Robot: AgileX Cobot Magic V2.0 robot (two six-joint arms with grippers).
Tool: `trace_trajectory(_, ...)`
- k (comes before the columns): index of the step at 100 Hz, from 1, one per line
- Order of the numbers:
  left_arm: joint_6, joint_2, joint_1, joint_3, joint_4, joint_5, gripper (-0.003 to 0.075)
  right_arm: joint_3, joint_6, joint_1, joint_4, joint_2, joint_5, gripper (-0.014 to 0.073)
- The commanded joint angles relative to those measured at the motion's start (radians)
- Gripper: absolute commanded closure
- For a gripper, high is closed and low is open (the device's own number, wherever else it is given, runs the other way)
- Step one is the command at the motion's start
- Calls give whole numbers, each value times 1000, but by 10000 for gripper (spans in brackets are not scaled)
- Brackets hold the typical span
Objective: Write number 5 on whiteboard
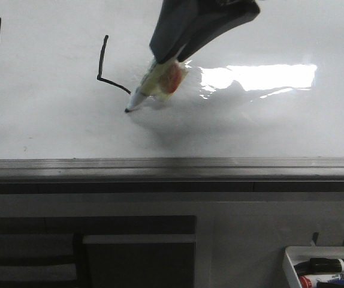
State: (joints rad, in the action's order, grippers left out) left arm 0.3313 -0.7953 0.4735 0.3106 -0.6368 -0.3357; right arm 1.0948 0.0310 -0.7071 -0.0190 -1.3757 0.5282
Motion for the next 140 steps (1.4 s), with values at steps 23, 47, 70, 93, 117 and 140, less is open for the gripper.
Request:
trace_trajectory(23,9,7,-2,27,26,-70,402,118,-11,-72,-9,-53,-165,655)
trace_trajectory(47,9,7,-2,27,26,-70,405,130,-11,-44,26,32,-164,655)
trace_trajectory(70,9,7,-2,27,26,-70,405,137,-11,29,26,28,-196,655)
trace_trajectory(93,9,7,-2,27,26,-68,405,138,-11,51,27,10,-232,655)
trace_trajectory(117,9,7,-2,27,26,-68,405,138,-11,72,27,-7,-225,655)
trace_trajectory(140,9,7,-2,27,26,-68,405,138,-11,133,27,7,-144,655)
